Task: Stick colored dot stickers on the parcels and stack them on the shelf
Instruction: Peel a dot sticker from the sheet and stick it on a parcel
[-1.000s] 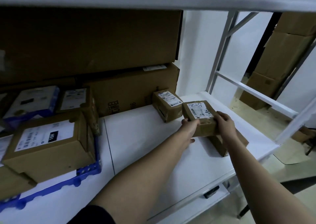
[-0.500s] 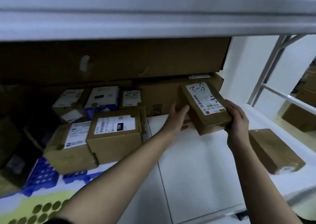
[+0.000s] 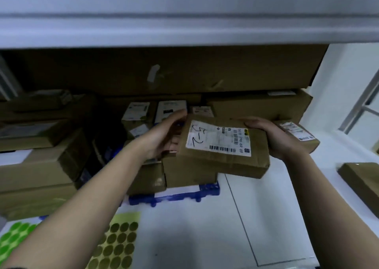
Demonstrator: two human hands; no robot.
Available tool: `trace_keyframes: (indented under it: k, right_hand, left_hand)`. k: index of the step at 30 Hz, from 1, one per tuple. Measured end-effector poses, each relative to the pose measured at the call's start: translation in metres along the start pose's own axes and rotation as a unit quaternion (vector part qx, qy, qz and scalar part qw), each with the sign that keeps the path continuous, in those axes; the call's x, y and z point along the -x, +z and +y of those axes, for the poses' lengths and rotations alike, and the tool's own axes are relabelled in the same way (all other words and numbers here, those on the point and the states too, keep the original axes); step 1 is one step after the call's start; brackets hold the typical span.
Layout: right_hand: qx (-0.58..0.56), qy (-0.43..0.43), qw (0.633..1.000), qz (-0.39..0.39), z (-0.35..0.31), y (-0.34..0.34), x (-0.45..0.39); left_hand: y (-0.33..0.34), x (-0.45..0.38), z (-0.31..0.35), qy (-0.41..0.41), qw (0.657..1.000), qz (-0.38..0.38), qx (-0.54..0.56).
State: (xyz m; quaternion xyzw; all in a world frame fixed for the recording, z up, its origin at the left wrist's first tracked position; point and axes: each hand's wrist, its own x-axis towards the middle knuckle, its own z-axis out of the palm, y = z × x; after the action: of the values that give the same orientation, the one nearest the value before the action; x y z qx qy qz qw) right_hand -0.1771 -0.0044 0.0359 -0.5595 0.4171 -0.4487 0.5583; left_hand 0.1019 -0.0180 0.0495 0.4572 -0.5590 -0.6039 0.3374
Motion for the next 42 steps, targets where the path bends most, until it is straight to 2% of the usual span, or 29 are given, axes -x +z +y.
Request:
trace_keyframes:
  k: [5, 10, 12, 14, 16, 18, 21, 23, 26, 28, 33, 37, 42]
  right_hand:
    - [0.025, 0.073, 0.992, -0.102, -0.013, 0.032, -0.024]
    - [0.036, 0.122, 0.984, -0.123, -0.017, 0.054, -0.042]
    - [0.047, 0.123, 0.987, -0.094, -0.011, 0.056, -0.048]
    - [0.016, 0.106, 0.994, -0.017, -0.003, 0.055, -0.049]
    - [-0.035, 0.076, 0.994, 0.066, 0.008, 0.053, -0.047]
    - [-0.067, 0.053, 0.99, 0.114, 0.019, 0.06, -0.041]
    - [-0.083, 0.03, 0.985, 0.15, 0.036, 0.083, -0.032]
    - [-0.129, 0.029, 0.981, 0.143, 0.045, 0.1, -0.03]
    - [-0.177, 0.031, 0.974, 0.14, 0.049, 0.114, -0.031]
    - [-0.16, 0.012, 0.975, 0.155, 0.047, 0.113, -0.032]
    - [-0.14, 0.057, 0.98, 0.126, 0.036, 0.101, -0.022]
    - [-0.129, 0.06, 0.988, 0.067, 0.028, 0.12, -0.004]
    - [-0.12, 0.008, 0.989, 0.09, 0.022, 0.145, 0.02]
  left_hand:
    - [-0.027, 0.021, 0.004, -0.049, 0.995, -0.07, -0.056]
    - [-0.043, 0.03, 0.003, -0.067, 0.987, -0.104, -0.105]
    - [-0.05, 0.03, -0.003, -0.055, 0.989, -0.079, -0.111]
    - [-0.053, 0.031, -0.011, -0.037, 0.993, -0.032, -0.105]
    - [-0.051, 0.032, -0.02, -0.02, 0.997, 0.028, -0.063]
    - [-0.044, 0.032, -0.03, 0.0, 0.995, 0.098, -0.006]
    - [-0.019, 0.03, -0.041, 0.049, 0.979, 0.183, 0.075]
    - [0.006, 0.032, -0.044, 0.082, 0.967, 0.213, 0.113]
    - [0.038, 0.036, -0.051, 0.097, 0.959, 0.225, 0.141]
    - [0.046, 0.039, -0.055, 0.089, 0.961, 0.221, 0.139]
    - [0.034, 0.046, -0.05, 0.046, 0.982, 0.159, 0.091]
    - [0.02, 0.049, -0.042, 0.069, 0.98, 0.153, 0.108]
    - [0.016, 0.071, -0.037, 0.134, 0.969, 0.163, 0.129]
